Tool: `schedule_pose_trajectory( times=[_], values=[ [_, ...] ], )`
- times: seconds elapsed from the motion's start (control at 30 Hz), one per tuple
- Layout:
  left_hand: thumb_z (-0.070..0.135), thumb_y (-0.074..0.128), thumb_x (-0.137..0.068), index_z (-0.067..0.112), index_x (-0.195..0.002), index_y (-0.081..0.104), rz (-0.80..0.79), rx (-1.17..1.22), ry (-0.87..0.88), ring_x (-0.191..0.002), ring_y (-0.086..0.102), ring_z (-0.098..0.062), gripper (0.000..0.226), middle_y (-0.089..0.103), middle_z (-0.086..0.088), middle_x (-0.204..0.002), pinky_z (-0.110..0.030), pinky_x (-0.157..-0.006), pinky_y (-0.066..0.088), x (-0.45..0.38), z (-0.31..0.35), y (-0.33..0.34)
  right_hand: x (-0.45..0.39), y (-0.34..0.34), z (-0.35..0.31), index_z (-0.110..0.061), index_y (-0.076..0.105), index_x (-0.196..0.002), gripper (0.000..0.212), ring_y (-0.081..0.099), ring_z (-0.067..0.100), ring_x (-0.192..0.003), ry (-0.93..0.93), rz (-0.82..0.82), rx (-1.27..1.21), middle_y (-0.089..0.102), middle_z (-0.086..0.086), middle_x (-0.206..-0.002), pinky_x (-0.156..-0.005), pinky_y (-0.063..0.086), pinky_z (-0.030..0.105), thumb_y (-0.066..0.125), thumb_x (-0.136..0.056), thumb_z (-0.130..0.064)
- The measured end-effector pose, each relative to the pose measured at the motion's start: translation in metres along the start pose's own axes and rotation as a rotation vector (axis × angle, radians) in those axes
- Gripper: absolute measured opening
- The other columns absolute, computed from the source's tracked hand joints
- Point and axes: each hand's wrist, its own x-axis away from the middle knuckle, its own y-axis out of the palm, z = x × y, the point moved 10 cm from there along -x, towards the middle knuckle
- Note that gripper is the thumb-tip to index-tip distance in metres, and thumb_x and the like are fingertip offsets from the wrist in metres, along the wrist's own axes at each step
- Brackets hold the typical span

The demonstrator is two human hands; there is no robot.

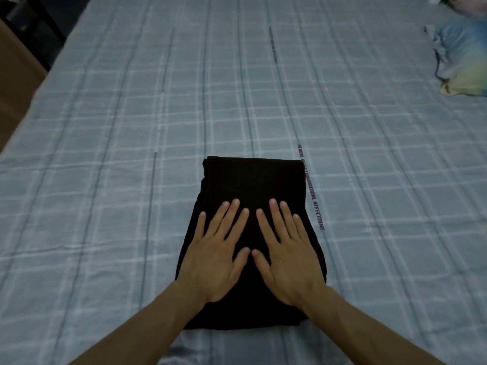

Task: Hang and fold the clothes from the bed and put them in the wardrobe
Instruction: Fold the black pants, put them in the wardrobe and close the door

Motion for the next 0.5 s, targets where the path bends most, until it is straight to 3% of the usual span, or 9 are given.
schedule_pose_trajectory(
  times=[0.07, 0.23, 0.37, 0.5],
  values=[
    [0.051, 0.022, -0.101, 0.026, -0.159, 0.001, 0.012, -0.010, -0.015, -0.153, -0.009, -0.014, 0.066, -0.005, 0.002, -0.167, -0.053, -0.123, 0.009, -0.006, -0.003, 0.009, -0.005, 0.008, 0.002, -0.021, 0.008, -0.158, 0.070, -0.008, 0.022, -0.153, 0.001, 0.022, -0.026, -0.002, 0.007, -0.166, -0.123, 0.004, 0.043, 0.027, -0.100, -0.054],
    [0.054, 0.011, -0.100, 0.027, -0.158, -0.007, 0.014, -0.045, 0.005, -0.150, -0.019, -0.012, 0.066, -0.015, 0.003, -0.166, -0.053, -0.123, 0.004, -0.010, -0.001, -0.003, -0.007, -0.002, 0.004, -0.024, -0.002, -0.158, 0.070, -0.021, 0.016, -0.150, -0.023, 0.009, -0.033, -0.015, 0.003, -0.165, -0.124, 0.003, 0.044, 0.016, -0.099, -0.057],
    [0.045, 0.023, -0.103, 0.025, -0.159, 0.009, 0.197, 0.064, -0.016, -0.153, -0.006, -0.016, 0.061, -0.002, 0.000, -0.167, -0.046, -0.123, 0.006, -0.028, -0.002, -0.045, -0.019, -0.043, 0.010, -0.020, 0.004, -0.158, 0.069, -0.012, 0.021, -0.152, -0.007, 0.193, -0.148, -0.008, 0.007, -0.166, -0.124, -0.002, 0.040, 0.031, -0.101, -0.048],
    [0.053, 0.012, -0.100, 0.026, -0.159, 0.003, 0.159, 0.028, -0.079, -0.152, -0.015, -0.016, 0.065, -0.010, 0.001, -0.166, -0.048, -0.124, 0.001, -0.057, -0.015, -0.037, -0.043, -0.030, 0.020, -0.022, -0.004, -0.158, 0.071, -0.022, 0.018, -0.150, 0.035, 0.137, -0.071, -0.016, 0.005, -0.165, -0.123, -0.011, 0.040, 0.015, -0.099, -0.057]
  ],
)
